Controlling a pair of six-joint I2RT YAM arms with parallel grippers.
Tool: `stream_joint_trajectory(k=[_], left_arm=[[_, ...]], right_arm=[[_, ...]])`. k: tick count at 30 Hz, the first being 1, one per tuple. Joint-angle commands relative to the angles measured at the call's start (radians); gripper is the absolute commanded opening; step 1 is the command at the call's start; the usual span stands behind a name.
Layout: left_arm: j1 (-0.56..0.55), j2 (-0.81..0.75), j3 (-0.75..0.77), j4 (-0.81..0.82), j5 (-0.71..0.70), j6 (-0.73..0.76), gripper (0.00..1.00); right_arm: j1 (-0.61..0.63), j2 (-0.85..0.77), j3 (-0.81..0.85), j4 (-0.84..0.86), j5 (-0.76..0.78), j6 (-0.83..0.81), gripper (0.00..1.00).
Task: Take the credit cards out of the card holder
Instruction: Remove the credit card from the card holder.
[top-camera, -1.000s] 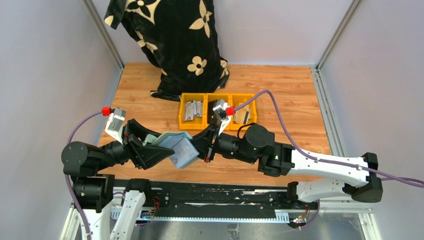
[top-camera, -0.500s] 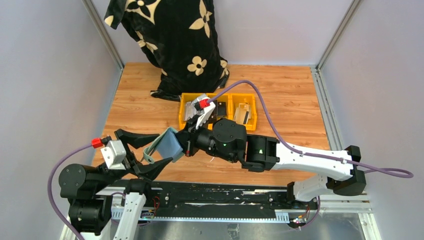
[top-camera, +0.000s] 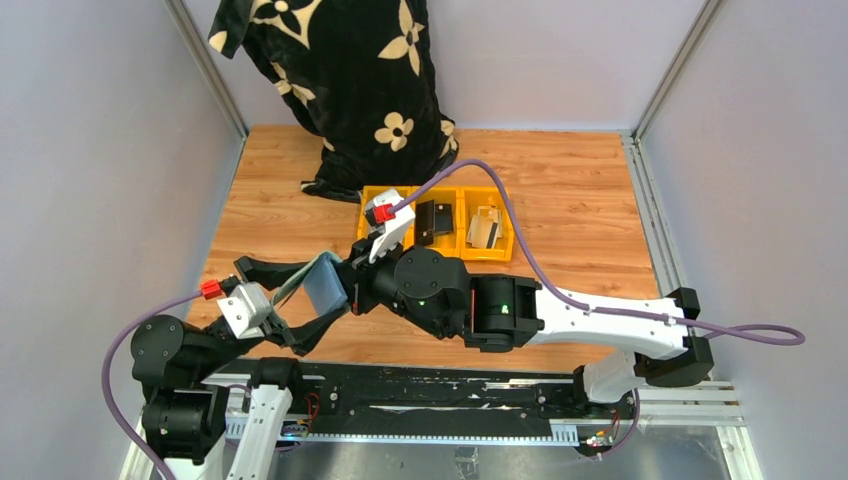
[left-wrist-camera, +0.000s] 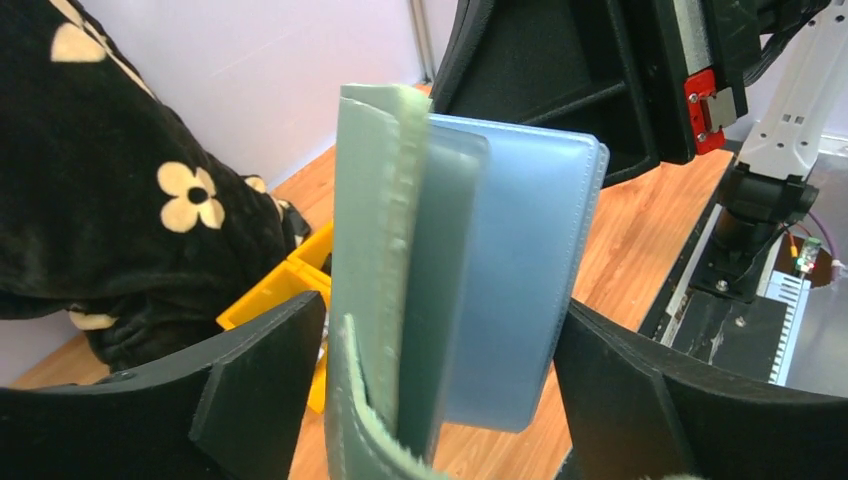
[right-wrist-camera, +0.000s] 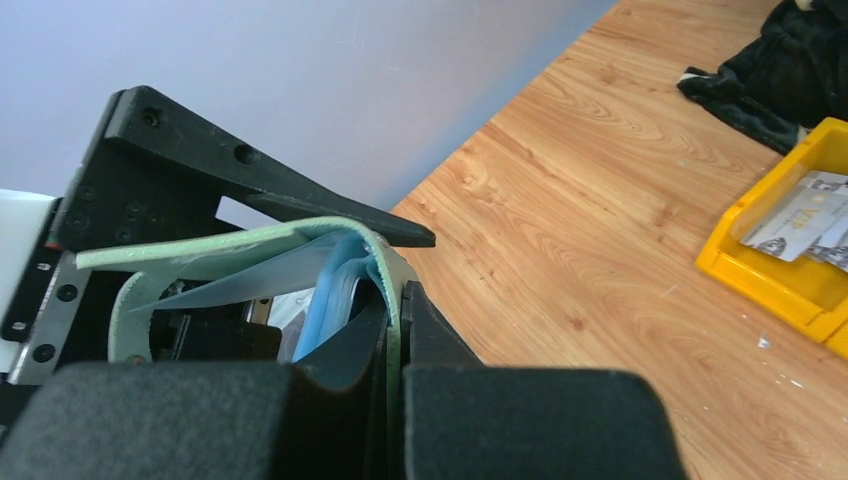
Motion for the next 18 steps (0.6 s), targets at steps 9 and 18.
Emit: stream_joint_trajectory(k=[9, 18], left_arm=[[0.001, 0.013, 0.068, -0.08, 0.099, 0.032, 0.79], [0.001, 0.046, 0.084, -0.082, 0.126, 0.004, 0.81]], right_arm=[[0.031, -0.062, -0.062, 0.048, 0.091, -0.082, 0.0], [0.038, -0.068, -0.056, 0.044, 0.085, -0.088, 0.0]])
